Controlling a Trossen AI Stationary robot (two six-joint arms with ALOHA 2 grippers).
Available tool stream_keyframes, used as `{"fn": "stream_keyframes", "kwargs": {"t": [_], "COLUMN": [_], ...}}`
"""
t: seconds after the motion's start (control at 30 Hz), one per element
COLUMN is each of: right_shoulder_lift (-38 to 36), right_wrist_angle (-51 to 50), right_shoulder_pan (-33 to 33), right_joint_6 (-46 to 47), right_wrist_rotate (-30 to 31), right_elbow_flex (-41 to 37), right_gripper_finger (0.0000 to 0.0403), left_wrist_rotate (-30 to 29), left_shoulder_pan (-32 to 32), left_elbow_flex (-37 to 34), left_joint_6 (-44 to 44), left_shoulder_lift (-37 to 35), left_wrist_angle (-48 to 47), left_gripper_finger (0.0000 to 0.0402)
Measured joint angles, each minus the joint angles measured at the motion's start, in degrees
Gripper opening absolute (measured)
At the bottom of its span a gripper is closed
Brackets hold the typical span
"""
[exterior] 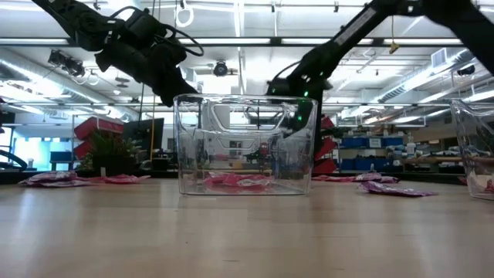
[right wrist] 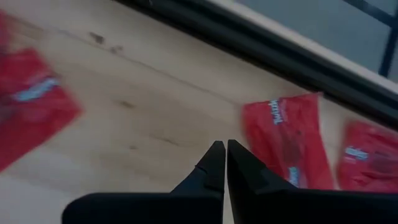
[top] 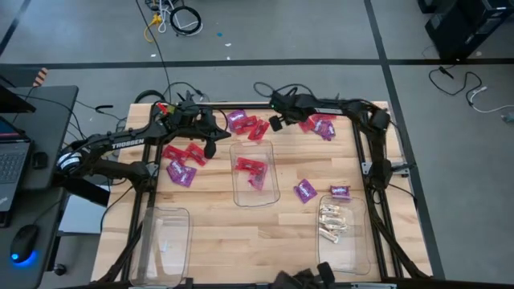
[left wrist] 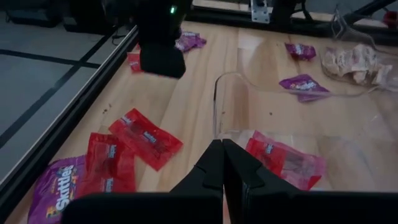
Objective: Sort candy
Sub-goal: Put the red candy pack into the middle transparent bin
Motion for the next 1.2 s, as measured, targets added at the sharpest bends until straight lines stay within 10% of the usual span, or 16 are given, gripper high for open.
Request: {"fn": "stream_keyframes", "kwargs": {"t": [0.4, 1.2], "right_shoulder_lift": [6.0, 6.2], "right_wrist_angle": [-11.2, -18.1], "right_shoulder_pan": [-0.6, -3.7], "right_joint_6": [4.3, -10.9], "right_wrist_rotate": [10.5, 4.4], "right_elbow_flex": [4.7, 5.5], "right_gripper_finger": [0.0004, 0.0], "left_wrist_rotate": [-2.3, -4.1], "left_shoulder_pan": [0.1, 0.1], "left_elbow_flex": [0.0, 0.0], "left_joint_6": [1.5, 1.0], "left_shoulder_lift": [0.0, 0.0], "left_wrist_angle": [-1.2, -1.2], "left_gripper_finger": [0.0, 0.0]}}
